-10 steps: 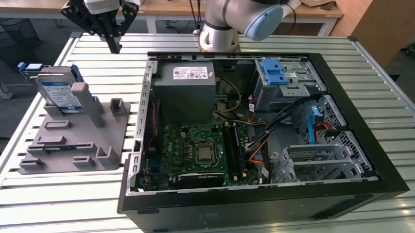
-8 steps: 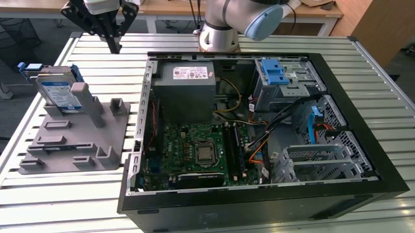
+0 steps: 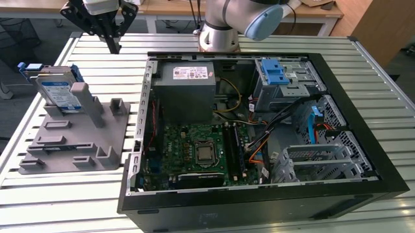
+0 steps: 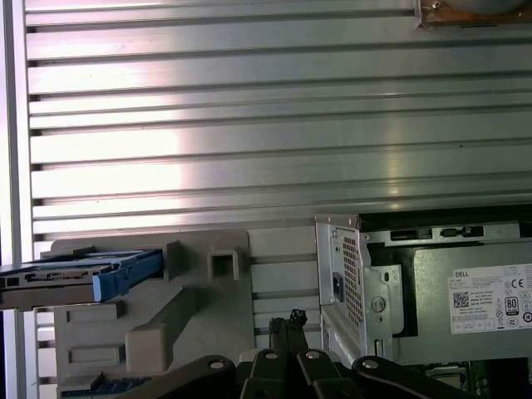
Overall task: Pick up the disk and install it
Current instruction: 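Reach for the disk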
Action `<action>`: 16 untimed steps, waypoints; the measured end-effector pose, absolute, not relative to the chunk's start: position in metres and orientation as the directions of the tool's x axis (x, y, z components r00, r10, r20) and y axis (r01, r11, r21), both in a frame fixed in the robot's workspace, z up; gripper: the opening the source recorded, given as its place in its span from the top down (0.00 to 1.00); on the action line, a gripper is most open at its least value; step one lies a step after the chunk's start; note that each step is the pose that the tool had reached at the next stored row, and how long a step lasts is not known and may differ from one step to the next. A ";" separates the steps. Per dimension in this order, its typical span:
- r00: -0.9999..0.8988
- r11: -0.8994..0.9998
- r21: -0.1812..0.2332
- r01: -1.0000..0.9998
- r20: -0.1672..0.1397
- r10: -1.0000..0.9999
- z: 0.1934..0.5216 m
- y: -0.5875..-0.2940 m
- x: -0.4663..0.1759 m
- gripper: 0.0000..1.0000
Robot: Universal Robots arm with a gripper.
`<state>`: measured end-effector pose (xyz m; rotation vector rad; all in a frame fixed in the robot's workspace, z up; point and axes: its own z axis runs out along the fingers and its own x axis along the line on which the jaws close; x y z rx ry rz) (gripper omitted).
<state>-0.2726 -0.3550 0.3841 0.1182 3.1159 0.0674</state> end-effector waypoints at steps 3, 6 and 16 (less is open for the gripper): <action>-0.997 0.996 0.044 0.075 -0.021 0.076 0.384 -0.355 -0.273 0.89; -0.997 0.996 0.044 0.075 -0.021 0.076 0.384 -0.355 -0.273 0.89; -0.997 0.996 0.044 0.075 -0.021 0.076 0.384 -0.351 -0.285 0.89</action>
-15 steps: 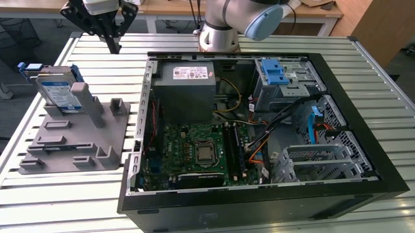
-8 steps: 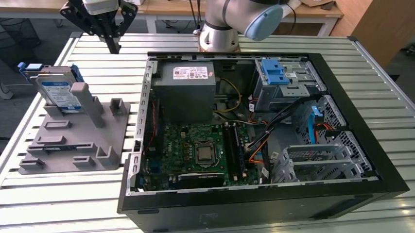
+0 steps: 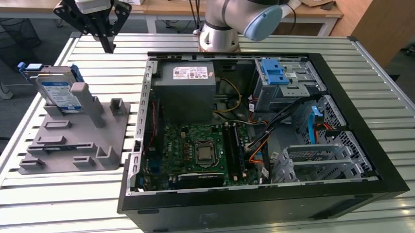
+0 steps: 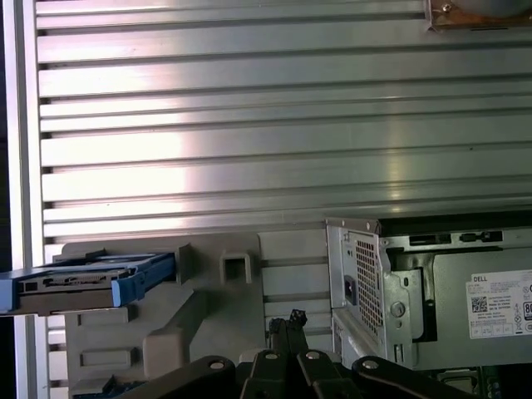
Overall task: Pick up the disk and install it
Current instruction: 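Reach for the disk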
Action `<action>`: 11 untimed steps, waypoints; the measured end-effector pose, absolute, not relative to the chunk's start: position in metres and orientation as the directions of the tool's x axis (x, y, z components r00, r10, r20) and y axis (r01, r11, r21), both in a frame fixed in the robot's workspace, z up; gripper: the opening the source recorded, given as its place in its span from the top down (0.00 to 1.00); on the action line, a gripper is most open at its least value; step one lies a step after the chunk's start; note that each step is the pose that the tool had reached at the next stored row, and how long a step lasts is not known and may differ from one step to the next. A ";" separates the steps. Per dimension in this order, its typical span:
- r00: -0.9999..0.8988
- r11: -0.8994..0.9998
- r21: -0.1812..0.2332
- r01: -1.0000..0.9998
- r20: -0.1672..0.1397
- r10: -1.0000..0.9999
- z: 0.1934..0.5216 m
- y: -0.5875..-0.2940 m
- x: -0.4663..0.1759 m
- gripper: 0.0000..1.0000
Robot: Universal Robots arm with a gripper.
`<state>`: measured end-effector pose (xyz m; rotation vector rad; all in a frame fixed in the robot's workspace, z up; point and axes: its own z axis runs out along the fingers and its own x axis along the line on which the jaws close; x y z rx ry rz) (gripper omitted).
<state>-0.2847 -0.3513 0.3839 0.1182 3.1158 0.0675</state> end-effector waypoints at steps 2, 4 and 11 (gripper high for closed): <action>-0.997 0.996 0.044 0.075 -0.021 0.076 0.384 -0.351 -0.286 0.89; -0.997 0.996 0.044 0.075 -0.021 0.076 0.384 -0.351 -0.288 0.89; -0.997 0.996 0.044 0.075 -0.021 0.076 0.384 -0.351 -0.291 0.89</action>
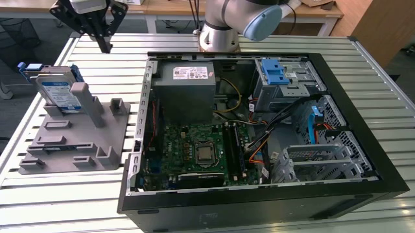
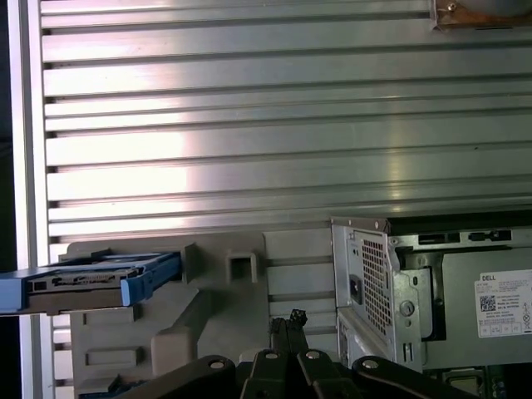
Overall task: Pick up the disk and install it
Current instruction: 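Reach for the disk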
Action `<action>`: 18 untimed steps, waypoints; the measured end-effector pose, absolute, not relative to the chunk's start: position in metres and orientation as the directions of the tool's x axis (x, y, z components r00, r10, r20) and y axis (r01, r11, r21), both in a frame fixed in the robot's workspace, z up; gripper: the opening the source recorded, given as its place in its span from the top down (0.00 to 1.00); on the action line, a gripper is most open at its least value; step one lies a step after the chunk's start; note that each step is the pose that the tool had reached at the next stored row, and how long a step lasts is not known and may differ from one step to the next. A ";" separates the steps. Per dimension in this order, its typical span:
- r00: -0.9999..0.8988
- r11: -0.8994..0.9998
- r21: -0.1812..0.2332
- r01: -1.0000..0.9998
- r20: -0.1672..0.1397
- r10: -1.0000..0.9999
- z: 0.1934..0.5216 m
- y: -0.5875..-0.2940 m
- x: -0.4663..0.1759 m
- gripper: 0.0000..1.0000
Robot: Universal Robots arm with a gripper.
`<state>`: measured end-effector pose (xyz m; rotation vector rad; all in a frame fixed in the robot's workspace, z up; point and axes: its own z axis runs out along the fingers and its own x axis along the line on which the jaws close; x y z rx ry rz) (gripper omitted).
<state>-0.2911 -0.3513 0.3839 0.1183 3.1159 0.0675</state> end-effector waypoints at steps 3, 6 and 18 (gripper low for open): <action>-0.997 0.996 0.044 0.075 -0.021 0.076 0.384 -0.351 -0.293 0.89; -0.997 0.996 0.044 0.075 -0.021 0.076 0.384 -0.351 -0.294 0.89; -0.997 0.996 0.044 0.075 -0.021 0.076 0.383 -0.345 -0.317 0.89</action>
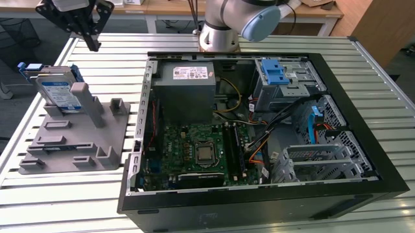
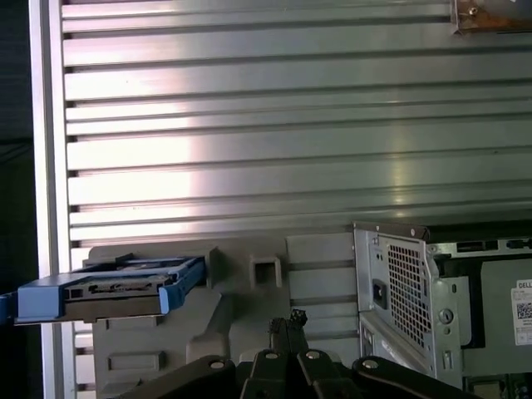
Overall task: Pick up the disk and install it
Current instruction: 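Reach for the disk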
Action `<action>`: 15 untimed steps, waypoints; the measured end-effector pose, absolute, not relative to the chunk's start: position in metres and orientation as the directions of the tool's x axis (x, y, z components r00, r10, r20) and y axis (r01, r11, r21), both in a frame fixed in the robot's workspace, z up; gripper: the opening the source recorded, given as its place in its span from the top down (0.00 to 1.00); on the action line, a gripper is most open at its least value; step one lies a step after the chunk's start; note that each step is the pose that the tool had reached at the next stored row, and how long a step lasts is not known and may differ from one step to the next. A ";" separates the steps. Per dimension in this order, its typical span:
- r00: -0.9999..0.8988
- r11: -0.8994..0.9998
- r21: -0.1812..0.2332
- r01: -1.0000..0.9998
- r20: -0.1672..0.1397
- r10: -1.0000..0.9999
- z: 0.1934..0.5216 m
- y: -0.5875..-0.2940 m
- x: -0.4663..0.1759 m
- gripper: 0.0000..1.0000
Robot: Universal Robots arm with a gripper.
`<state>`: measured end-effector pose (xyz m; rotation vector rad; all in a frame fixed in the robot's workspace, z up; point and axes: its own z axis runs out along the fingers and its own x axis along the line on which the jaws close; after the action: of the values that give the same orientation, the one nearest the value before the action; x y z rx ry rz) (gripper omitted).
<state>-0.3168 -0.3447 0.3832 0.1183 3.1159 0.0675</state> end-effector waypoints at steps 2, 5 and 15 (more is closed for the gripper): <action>-0.997 0.996 0.044 0.075 -0.021 0.076 0.383 -0.344 -0.321 0.89; -0.997 0.996 0.044 0.075 -0.021 0.076 0.383 -0.343 -0.324 0.89; -0.997 0.996 0.044 0.075 -0.021 0.076 0.383 -0.342 -0.331 0.89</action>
<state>-0.3311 -0.3417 0.3827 0.1182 3.1164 0.0675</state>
